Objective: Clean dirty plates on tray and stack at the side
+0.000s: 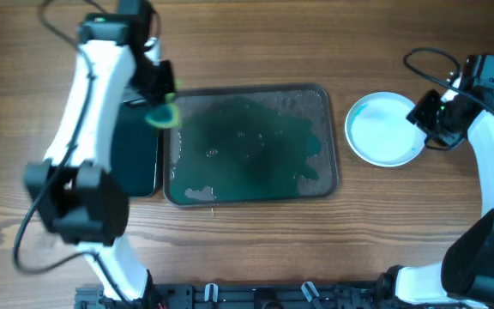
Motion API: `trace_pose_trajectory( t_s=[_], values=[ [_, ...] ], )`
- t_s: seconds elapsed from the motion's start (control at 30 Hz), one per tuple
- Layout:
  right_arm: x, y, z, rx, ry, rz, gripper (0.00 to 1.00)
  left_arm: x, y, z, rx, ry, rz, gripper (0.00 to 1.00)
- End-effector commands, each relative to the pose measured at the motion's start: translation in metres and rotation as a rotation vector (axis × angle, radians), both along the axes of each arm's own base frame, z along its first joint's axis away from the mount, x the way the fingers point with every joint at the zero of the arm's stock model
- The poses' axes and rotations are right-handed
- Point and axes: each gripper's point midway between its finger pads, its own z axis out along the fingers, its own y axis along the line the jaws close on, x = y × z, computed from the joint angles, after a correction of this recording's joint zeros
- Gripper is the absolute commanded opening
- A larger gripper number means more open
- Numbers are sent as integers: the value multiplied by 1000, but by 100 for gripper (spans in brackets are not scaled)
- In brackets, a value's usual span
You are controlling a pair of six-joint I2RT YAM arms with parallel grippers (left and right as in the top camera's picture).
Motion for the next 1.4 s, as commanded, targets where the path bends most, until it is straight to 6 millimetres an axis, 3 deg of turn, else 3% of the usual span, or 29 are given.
trace_pose_trajectory(
  t_s=[0.0, 0.1, 0.17, 0.27, 0.4, 0.47, 0.5, 0.57, 0.67, 0.73, 0.8, 0.83, 0.87, 0.97, 1.1, 1.27, 1.3, 1.33, 1.37],
  values=[
    [6, 33, 15, 67, -50, 111, 48, -14, 58, 15, 107, 5, 122, 4],
    [7, 45, 15, 59, -49, 155, 48, -22, 80, -7, 107, 51, 181, 4],
    [7, 53, 14, 57, -47, 178, 49, -24, 94, -33, 105, 65, 219, 4],
    [7, 60, 14, 45, -43, 200, 54, -24, 101, -73, 105, 54, 240, 4],
    [5, 67, 13, 47, -32, 216, 54, -25, 101, -112, 105, 30, 241, 7],
    [4, 68, 13, 47, -30, 220, 52, -28, 101, -121, 105, 33, 241, 40],
    [4, 68, 13, 46, -30, 222, 52, -28, 101, -121, 104, 33, 241, 47],
    [4, 68, 13, 37, -34, 245, 51, -24, 101, -114, 101, 15, 258, 59],
    [2, 68, 14, 30, -31, 269, 52, -16, 99, -89, 84, -16, 270, 62],
    [0, 69, 19, 21, -34, 290, 52, -10, 97, -60, 71, -61, 270, 65],
    [-3, 69, 32, 8, -52, 314, 52, -6, 94, -17, 52, -139, 269, 67],
    [-4, 69, 41, -1, -71, 322, 53, -6, 92, -1, 41, -172, 267, 88],
    [-6, 69, 51, -13, -95, 336, 53, -6, 89, 20, 22, -225, 264, 100],
    [-15, 70, 83, -50, -180, 362, 56, -17, 84, 56, 4, -314, 259, 100],
    [-40, 72, 125, -117, -290, 405, 62, -28, 82, 68, 6, -332, 258, 100],
    [-82, 78, 184, -189, -487, 419, 66, -28, 82, 68, 5, -331, 258, 100],
    [-92, 82, 194, -189, -527, 425, 80, -28, 82, 68, 5, -331, 258, 100],
    [-104, 85, 203, -193, -564, 428, 100, -28, 82, 68, 5, -331, 258, 100],
    [-115, 86, 211, -205, -595, 428, 100, -28, 82, 68, 6, -331, 258, 100]
  ],
)
